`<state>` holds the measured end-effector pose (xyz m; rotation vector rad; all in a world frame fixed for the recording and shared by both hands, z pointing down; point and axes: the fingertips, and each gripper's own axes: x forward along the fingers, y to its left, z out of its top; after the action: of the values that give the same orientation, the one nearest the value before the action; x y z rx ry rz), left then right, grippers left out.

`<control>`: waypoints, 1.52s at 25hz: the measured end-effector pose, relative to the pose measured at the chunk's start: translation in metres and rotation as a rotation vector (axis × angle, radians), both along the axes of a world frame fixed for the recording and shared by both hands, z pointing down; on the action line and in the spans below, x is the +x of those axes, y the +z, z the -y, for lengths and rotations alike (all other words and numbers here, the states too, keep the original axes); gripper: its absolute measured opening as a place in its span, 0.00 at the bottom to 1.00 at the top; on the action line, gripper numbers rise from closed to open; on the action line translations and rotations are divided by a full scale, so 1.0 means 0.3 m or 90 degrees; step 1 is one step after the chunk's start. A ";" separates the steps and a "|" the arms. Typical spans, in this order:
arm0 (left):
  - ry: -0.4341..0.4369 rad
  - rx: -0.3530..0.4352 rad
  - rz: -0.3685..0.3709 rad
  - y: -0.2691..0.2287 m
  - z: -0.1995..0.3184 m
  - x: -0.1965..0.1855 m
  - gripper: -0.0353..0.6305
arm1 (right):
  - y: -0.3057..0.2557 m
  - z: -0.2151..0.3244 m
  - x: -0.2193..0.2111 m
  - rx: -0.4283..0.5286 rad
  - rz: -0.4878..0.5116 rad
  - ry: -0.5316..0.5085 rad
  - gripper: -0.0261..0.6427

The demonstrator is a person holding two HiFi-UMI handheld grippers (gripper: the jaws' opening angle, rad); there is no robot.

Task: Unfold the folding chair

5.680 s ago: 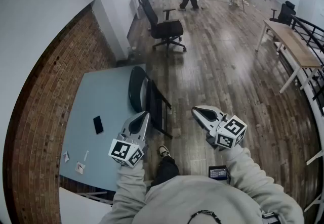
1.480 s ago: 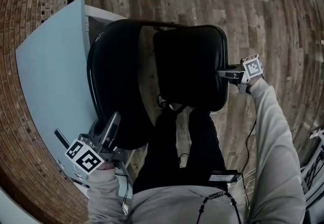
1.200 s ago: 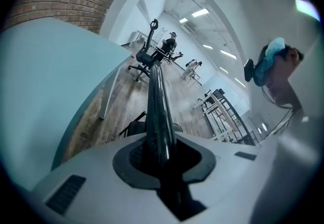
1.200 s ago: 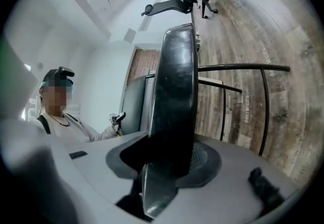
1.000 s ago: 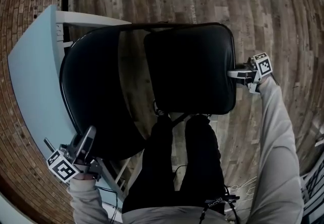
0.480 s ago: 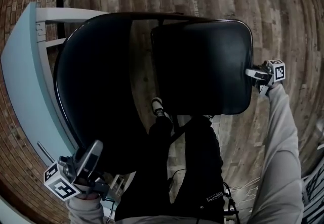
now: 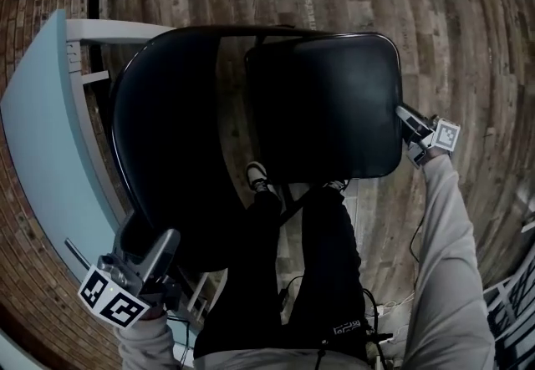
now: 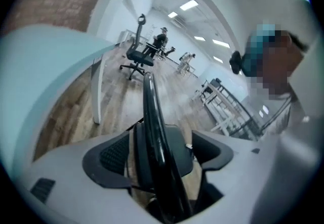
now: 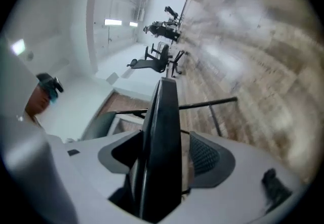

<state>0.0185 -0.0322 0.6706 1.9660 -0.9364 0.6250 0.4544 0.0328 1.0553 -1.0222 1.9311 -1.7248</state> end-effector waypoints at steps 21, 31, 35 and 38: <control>0.236 0.330 0.005 -0.911 -0.057 0.112 0.19 | -1.881 0.000 -0.568 0.303 -0.589 -0.178 0.07; 0.234 0.479 -0.188 -1.467 -0.063 0.052 0.06 | -2.712 0.025 -0.932 0.392 -0.776 -0.120 0.05; 0.237 0.512 -0.279 -1.617 -0.059 0.019 0.06 | -2.958 0.020 -1.013 0.423 -0.741 -0.013 0.05; 0.259 0.547 -0.306 -1.702 -0.087 -0.003 0.06 | -3.040 -0.015 -1.065 0.438 -0.755 0.020 0.05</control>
<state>0.0176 -0.0062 0.1600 2.9314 -0.5235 -0.1059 0.1350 0.0373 0.1432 -1.9215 2.7583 -0.1854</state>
